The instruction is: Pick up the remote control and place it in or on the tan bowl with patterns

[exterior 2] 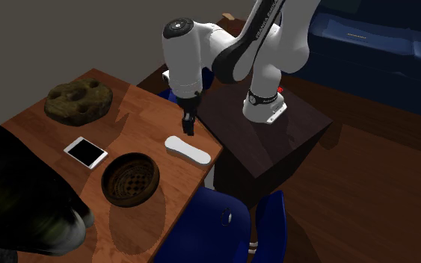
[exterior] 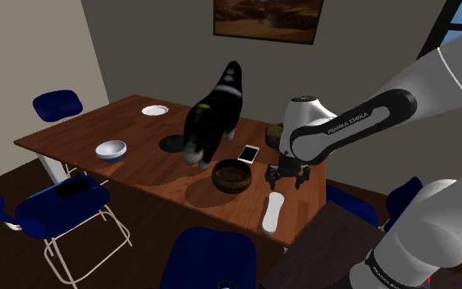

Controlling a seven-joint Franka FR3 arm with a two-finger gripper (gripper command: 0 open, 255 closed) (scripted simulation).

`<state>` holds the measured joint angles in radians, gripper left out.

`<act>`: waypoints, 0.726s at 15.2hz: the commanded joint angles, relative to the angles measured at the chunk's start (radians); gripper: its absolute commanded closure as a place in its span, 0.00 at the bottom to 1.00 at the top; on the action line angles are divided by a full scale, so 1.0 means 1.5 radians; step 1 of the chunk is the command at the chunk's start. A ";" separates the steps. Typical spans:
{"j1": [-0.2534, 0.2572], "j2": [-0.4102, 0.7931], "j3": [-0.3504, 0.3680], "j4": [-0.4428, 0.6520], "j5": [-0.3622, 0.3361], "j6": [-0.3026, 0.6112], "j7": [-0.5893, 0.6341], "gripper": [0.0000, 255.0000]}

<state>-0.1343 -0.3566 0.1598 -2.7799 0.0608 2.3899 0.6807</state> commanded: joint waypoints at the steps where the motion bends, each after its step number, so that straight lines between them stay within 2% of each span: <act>1: -0.014 0.061 0.013 -0.008 -0.003 0.074 0.053 0.00; 5: -0.047 0.189 0.029 0.002 -0.039 0.198 0.168 0.00; 8: -0.064 0.290 0.022 0.021 -0.104 0.282 0.279 0.00; 11: -0.056 0.331 0.005 0.028 -0.136 0.315 0.311 0.00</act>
<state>-0.2194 0.1097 0.1762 -2.7401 -0.1204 2.8341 1.1265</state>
